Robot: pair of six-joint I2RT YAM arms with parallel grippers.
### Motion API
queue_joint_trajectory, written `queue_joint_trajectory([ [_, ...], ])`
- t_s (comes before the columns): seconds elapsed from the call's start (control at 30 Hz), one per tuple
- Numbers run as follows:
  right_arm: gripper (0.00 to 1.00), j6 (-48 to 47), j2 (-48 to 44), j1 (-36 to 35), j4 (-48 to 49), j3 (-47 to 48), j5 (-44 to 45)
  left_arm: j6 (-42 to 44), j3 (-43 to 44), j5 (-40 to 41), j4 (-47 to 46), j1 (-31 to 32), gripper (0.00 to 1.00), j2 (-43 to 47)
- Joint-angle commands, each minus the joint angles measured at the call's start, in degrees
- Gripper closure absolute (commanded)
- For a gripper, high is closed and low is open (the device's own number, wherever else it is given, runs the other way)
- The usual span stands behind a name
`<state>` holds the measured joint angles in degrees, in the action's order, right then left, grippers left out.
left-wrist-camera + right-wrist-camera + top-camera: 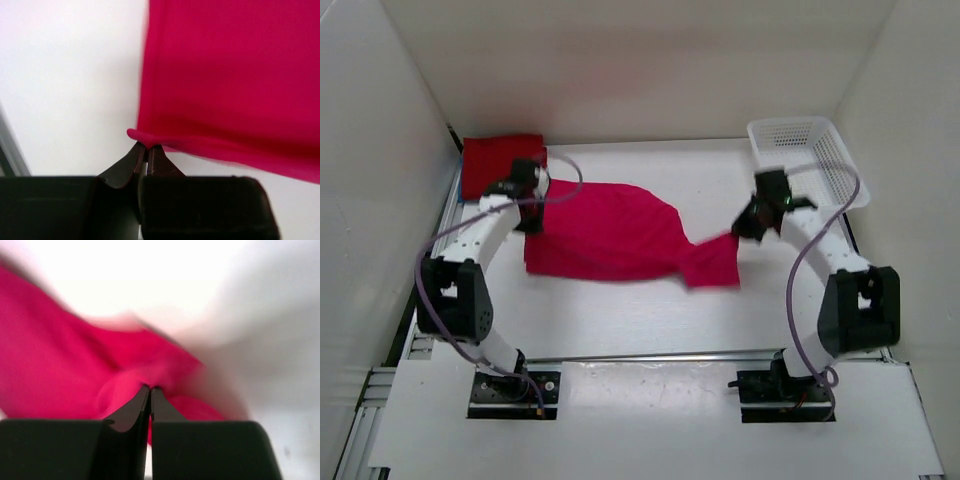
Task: Fold and stack the t-shirts
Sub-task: Flatten out the tshirt
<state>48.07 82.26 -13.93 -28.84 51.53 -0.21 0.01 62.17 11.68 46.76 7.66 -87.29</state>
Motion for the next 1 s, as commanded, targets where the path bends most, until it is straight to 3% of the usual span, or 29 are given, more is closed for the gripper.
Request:
queue_joint_trajectory([
  [0.0,1.00,-15.62,3.95,3.74,-7.96,33.65,4.76,-0.01,24.51,1.58,-4.23,-0.54,0.90,-3.93],
  [0.03,1.00,-17.03,5.09,3.74,-9.99,46.86,6.60,-0.01,36.15,2.63,-4.22,-1.06,0.90,-6.82],
  [0.13,1.00,-18.63,6.77,3.74,-14.75,58.22,8.29,-0.01,52.02,3.79,-4.22,-1.07,0.90,-9.74],
  [0.23,1.00,-18.63,1.09,4.35,-14.75,53.96,6.89,-0.01,53.15,3.79,-4.22,0.41,0.90,-8.45],
  [0.27,1.00,-18.63,-0.68,4.35,-13.45,48.46,6.89,-0.01,51.75,4.31,-4.22,0.42,0.90,-7.38],
  [0.53,1.00,-13.90,-23.33,4.35,-9.92,18.82,1.54,-0.01,26.81,3.36,-4.22,1.83,0.90,7.99],
  [0.63,1.00,-9.95,-30.04,3.74,-9.92,4.58,-1.45,-0.01,7.08,2.64,-4.22,1.83,0.90,15.63],
  [0.7,1.00,-7.31,-33.81,3.22,-10.62,-5.58,-2.86,-0.01,-0.26,2.64,-4.22,1.83,0.90,17.58],
  [0.8,1.00,-2.91,-36.89,2.69,-10.62,-16.76,-4.88,-0.01,-12.46,3.26,-4.22,1.83,0.90,19.07],
  [0.97,1.00,-0.61,-37.43,2.16,-9.92,-25.33,-6.21,-0.01,-22.87,2.56,-4.75,1.83,0.90,18.39],
])
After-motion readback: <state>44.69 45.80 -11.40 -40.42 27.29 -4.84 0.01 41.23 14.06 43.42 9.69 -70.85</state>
